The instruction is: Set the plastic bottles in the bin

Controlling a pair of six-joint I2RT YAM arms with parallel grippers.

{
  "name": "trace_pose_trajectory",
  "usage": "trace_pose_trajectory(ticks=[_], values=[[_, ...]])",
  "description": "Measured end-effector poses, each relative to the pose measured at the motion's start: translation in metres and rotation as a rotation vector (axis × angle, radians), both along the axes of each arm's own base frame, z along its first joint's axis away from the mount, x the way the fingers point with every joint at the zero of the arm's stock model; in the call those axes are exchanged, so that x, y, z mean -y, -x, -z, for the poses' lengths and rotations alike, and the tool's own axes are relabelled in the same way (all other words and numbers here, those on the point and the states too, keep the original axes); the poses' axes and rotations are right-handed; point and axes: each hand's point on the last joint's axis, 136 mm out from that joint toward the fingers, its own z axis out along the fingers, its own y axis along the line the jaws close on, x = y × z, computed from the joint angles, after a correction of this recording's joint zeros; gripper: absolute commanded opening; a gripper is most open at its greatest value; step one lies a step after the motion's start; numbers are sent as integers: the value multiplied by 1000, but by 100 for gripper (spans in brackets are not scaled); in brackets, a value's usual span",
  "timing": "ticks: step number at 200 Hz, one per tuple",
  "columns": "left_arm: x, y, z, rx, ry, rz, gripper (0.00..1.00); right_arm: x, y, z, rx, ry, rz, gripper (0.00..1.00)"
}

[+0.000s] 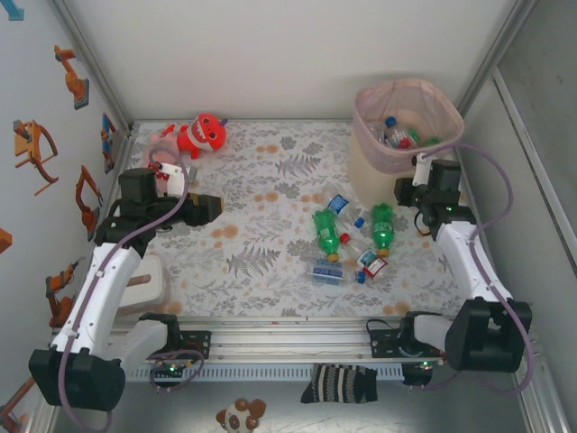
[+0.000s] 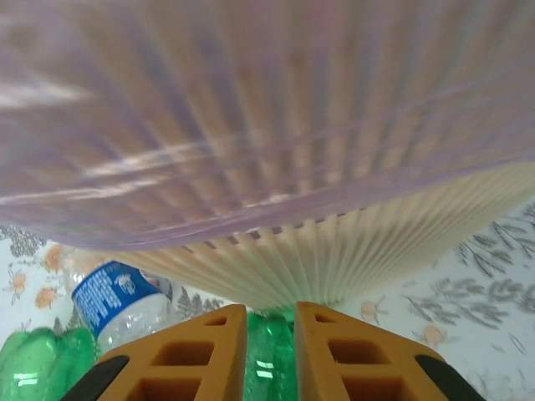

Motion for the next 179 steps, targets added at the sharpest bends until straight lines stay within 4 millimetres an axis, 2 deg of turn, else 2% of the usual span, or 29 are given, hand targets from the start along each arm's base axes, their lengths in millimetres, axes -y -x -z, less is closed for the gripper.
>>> trace_pose_trajectory(ticks=[21,51,77,101,129,156,179], values=[[-1,-4,-8,24,-11,1,70,-12,-17,1,42,-20,-31,21],[0,-11,-22,56,-10,0,70,-40,-36,7,80,-45,-94,21],[1,-17,-30,78,-11,3,70,-59,-40,14,76,-56,-132,21],[1,-21,-33,107,-22,10,70,-65,-38,12,68,-64,-133,24],[1,-26,-35,140,-23,9,70,-55,-23,9,20,-65,-70,32],[1,-25,-26,128,-20,6,70,-46,0,4,-32,-72,-17,42],[1,-23,-22,125,-11,-1,70,-40,20,18,-126,-67,23,50]])
